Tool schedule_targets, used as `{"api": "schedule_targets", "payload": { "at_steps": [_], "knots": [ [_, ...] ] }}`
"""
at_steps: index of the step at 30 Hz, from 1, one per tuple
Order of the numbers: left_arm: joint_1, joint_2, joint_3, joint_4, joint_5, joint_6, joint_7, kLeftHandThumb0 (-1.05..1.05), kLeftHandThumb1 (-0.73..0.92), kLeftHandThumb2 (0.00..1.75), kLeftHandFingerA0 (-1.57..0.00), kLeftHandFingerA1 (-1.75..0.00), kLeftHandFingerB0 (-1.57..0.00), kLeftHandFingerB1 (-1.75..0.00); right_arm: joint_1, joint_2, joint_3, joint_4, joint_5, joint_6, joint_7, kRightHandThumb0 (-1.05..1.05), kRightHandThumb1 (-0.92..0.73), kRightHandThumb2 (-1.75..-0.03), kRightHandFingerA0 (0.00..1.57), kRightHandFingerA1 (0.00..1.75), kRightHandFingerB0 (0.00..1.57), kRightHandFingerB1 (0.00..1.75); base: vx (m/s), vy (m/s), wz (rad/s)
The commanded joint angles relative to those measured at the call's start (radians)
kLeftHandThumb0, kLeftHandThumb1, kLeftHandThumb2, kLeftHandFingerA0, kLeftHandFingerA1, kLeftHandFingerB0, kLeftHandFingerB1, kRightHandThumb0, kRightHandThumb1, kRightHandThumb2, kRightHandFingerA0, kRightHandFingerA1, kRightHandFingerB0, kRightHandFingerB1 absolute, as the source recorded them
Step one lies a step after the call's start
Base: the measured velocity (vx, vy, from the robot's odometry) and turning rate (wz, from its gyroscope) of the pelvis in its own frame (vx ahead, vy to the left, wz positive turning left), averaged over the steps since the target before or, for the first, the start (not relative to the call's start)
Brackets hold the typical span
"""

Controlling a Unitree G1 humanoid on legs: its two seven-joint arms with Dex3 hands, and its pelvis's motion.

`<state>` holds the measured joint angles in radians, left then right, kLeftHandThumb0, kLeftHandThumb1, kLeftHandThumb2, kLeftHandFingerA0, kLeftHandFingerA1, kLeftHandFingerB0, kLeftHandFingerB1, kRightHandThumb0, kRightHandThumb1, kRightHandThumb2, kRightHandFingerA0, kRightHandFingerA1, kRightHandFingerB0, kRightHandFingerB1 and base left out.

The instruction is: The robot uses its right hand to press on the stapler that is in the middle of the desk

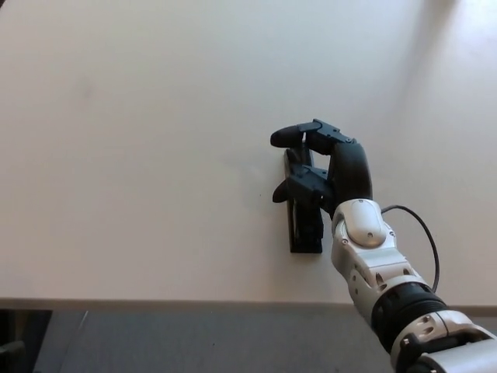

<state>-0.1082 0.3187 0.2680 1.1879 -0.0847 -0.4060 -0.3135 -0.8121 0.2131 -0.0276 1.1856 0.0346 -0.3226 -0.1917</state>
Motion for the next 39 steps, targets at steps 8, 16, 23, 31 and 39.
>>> {"api": "schedule_targets", "payload": {
  "at_steps": [8, 16, 23, 31, 39],
  "knots": [
    [-0.002, 0.011, -0.003, 0.007, 0.0, -0.017, 0.014, -0.67, 0.91, 0.68, -0.26, -0.34, -0.25, -0.31, 0.189, 0.019, 0.041, 0.119, -0.058, 0.064, 0.012, -0.1, -0.82, -0.66, 1.18, 1.21, 0.77, 1.13, 0.0, 0.0, 0.0],
    [0.181, -0.013, -0.004, -0.009, -0.007, -0.052, -0.021, -0.65, 0.92, 0.69, -0.26, -0.32, -0.25, -0.31, 0.413, 0.028, 0.111, 0.143, -0.113, 0.021, -0.018, -0.19, -0.81, -0.64, 1.18, 1.21, 0.74, 0.93, 0.0, 0.0, 0.0],
    [0.309, -0.036, -0.029, -0.023, 0.038, -0.099, 0.088, -0.7, 0.89, 0.67, -0.3, -0.34, -0.28, -0.32, 0.552, 0.037, 0.154, 0.159, -0.133, -0.015, -0.026, -0.17, -0.83, -0.64, 1.18, 1.17, 0.77, 1.03, 0.0, 0.0, 0.0],
    [0.335, -0.042, -0.03, -0.027, 0.032, -0.088, 0.097, -0.69, 0.89, 0.67, -0.31, -0.34, -0.27, -0.32, 0.604, 0.034, 0.178, 0.173, -0.136, -0.029, -0.031, -0.2, -0.82, -0.64, 1.16, 1.14, 0.75, 1.03, 0.0, 0.0, 0.0],
    [0.285, -0.023, -0.029, -0.019, 0.017, -0.093, 0.046, -0.7, 0.88, 0.67, -0.31, -0.34, -0.29, -0.32, 0.506, 0.032, 0.159, 0.152, -0.103, -0.024, -0.033, -0.15, -0.84, -0.65, 1.14, 1.16, 0.75, 1.04, 0.0, 0.0, 0.0]
  ]
}}
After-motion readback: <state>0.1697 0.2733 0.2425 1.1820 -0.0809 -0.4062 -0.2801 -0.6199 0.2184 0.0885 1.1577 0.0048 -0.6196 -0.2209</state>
